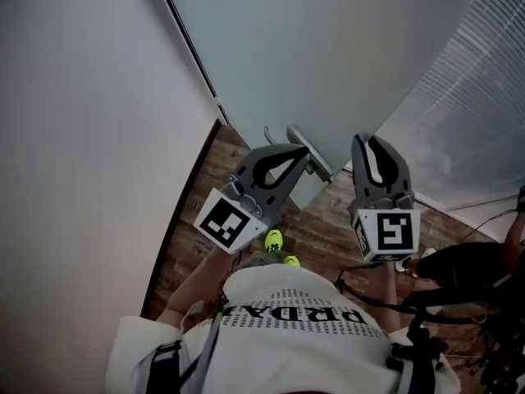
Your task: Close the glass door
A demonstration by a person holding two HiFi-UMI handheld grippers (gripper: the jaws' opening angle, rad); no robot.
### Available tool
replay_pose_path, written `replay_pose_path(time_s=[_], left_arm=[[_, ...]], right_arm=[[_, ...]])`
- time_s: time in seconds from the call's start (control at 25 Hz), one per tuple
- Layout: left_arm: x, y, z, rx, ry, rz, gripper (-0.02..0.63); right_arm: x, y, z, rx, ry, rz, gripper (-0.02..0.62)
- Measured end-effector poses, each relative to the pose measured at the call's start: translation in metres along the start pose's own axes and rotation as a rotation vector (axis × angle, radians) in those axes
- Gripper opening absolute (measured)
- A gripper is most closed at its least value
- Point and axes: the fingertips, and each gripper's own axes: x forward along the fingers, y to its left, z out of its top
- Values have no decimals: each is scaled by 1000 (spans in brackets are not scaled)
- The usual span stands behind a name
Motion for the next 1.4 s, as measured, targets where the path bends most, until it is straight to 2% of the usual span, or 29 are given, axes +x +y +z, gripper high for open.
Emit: replay_pose_path(time_s=[0.36,0.72,1.0,1.2,1.4], left_arm=[[7,5,29,39,-29,-21,-3],[14,7,17,57,-46,-37,-3],[25,10,13,40,-66,1,-3],[26,16,11,58,-51,70,-3],[33,20,8,67,-43,45,-3]], right_arm=[[-2,-13,21,-30,-14,-45,60],[-7,9,31,-115,-66,-31,60],[-8,11,33,-138,-54,-4,60],[-5,15,31,-146,-46,64,60],[-6,18,24,-147,-24,54,60]])
